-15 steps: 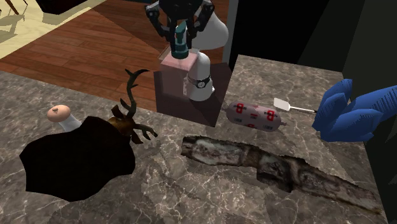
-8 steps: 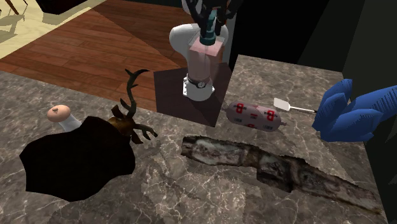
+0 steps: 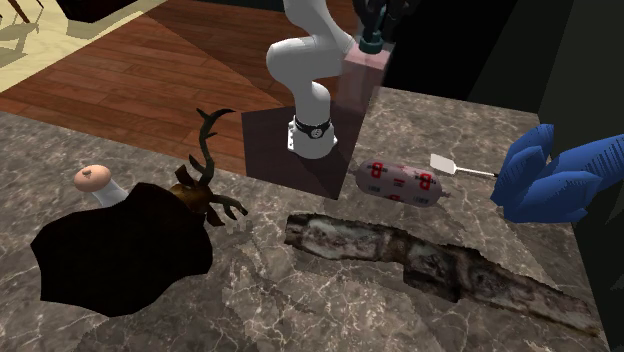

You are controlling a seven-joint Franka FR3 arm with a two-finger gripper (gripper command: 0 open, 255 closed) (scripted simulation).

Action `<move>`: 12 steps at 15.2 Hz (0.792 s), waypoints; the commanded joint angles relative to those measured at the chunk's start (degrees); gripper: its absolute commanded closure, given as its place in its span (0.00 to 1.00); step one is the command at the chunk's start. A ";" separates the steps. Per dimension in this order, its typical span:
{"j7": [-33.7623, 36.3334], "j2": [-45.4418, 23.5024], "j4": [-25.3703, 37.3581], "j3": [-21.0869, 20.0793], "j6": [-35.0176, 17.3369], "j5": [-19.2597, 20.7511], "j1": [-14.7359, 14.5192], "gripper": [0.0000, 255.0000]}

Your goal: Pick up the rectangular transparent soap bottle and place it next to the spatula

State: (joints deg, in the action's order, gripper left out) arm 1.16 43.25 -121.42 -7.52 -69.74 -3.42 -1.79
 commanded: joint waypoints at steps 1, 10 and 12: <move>2.68 1.16 -0.18 -2.24 0.87 -2.16 -0.57 1.00; 15.24 3.06 1.69 -13.27 2.79 -12.52 -2.50 1.00; 18.11 2.87 2.73 -15.85 2.95 -14.79 -2.71 1.00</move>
State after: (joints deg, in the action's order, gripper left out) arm 17.59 46.17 -119.28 -21.98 -66.96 -16.88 -4.36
